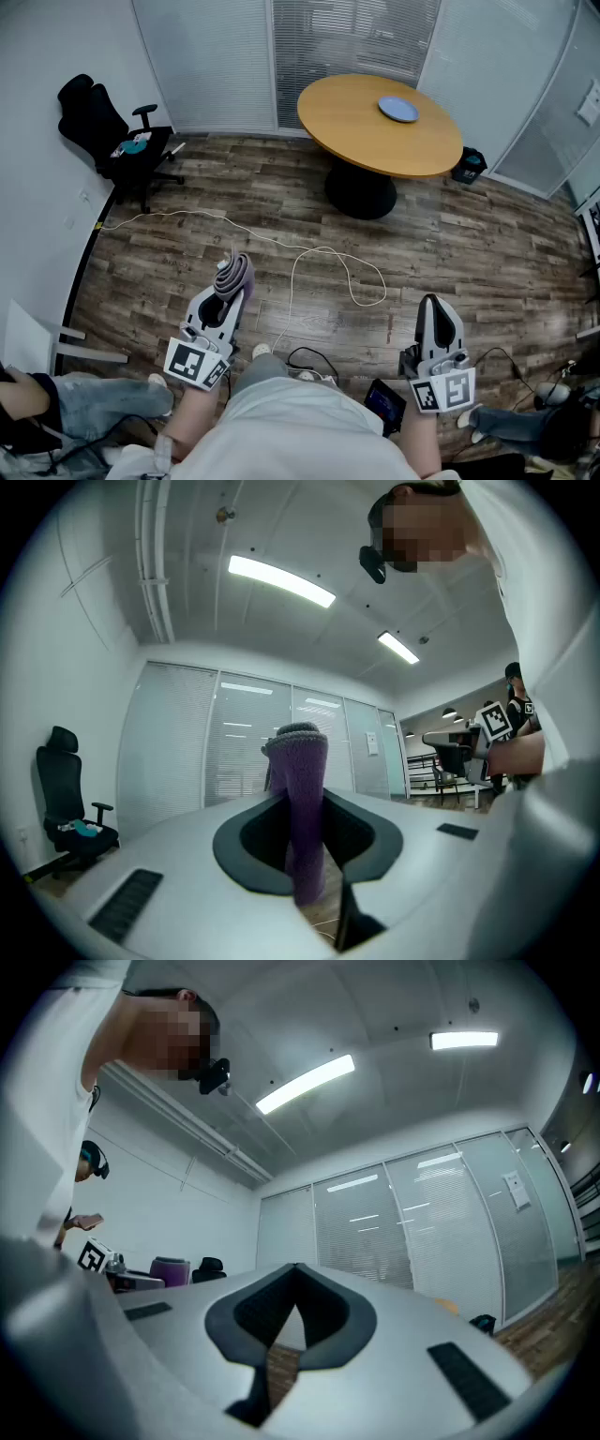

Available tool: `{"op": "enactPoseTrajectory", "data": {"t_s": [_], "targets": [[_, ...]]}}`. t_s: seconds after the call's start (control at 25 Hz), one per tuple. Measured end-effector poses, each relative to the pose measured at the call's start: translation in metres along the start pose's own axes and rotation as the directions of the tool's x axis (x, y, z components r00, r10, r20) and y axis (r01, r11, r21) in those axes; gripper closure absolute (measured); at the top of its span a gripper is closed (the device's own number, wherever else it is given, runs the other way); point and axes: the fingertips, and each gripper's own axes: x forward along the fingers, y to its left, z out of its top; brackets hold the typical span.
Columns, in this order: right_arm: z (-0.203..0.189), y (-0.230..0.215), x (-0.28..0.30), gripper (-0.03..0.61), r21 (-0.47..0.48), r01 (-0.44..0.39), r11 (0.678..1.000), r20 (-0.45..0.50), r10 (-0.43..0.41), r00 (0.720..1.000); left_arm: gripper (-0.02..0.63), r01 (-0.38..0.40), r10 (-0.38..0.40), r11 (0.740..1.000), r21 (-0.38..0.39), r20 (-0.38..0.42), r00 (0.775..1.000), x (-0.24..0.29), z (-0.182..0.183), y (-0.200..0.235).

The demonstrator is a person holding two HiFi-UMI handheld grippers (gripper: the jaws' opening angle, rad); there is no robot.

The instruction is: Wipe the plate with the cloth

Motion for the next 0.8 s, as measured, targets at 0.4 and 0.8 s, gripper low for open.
{"op": "enactPoseTrajectory", "data": {"t_s": [0.4, 0.8], "targets": [[0.008, -0.007, 0.007, 0.56, 0.005, 0.006, 1.0, 0.017, -0.006, 1.0, 0.543, 0.017, -0.017, 1.0, -0.023, -0.006, 1.0, 0.025, 0.005, -0.006], [-0.002, -0.023, 0.005, 0.558, 0.081, 0.039, 0.996, 0.004, -0.039, 0.999, 0.543, 0.072, -0.073, 0.997, -0.027, -0.034, 0.997, 0.04, 0.004, -0.023]]}}
